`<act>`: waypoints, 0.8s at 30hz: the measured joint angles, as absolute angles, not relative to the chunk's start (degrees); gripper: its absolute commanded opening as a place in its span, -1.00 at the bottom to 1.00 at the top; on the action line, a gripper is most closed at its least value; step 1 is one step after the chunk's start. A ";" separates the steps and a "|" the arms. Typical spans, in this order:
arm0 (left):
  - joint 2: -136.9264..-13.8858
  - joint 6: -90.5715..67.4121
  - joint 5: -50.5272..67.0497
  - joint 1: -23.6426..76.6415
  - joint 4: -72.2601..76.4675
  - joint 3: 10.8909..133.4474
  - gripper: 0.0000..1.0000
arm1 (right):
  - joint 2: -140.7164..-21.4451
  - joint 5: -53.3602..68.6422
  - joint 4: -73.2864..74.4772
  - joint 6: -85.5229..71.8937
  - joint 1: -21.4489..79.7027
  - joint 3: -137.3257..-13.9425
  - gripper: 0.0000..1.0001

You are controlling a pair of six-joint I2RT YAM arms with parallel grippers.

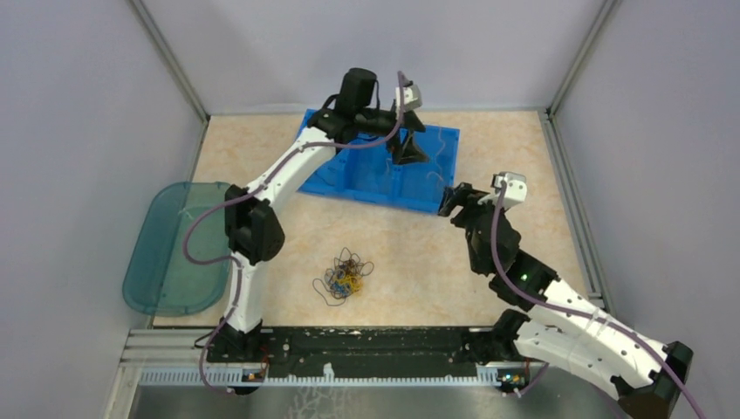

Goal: Untangle the cables
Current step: Place the cable in the bin, then adjust the cable in the bin.

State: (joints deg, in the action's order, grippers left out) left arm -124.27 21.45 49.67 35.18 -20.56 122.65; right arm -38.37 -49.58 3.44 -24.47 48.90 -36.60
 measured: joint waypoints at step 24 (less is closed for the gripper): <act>-108.36 15.46 29.15 0.32 -33.82 100.33 0.84 | -102.41 -23.70 1.78 -35.99 28.58 -77.49 0.13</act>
State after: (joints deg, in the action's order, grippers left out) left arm -108.36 15.46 29.15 0.32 -33.82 100.33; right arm -102.41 -23.70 1.78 -35.99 28.58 -77.49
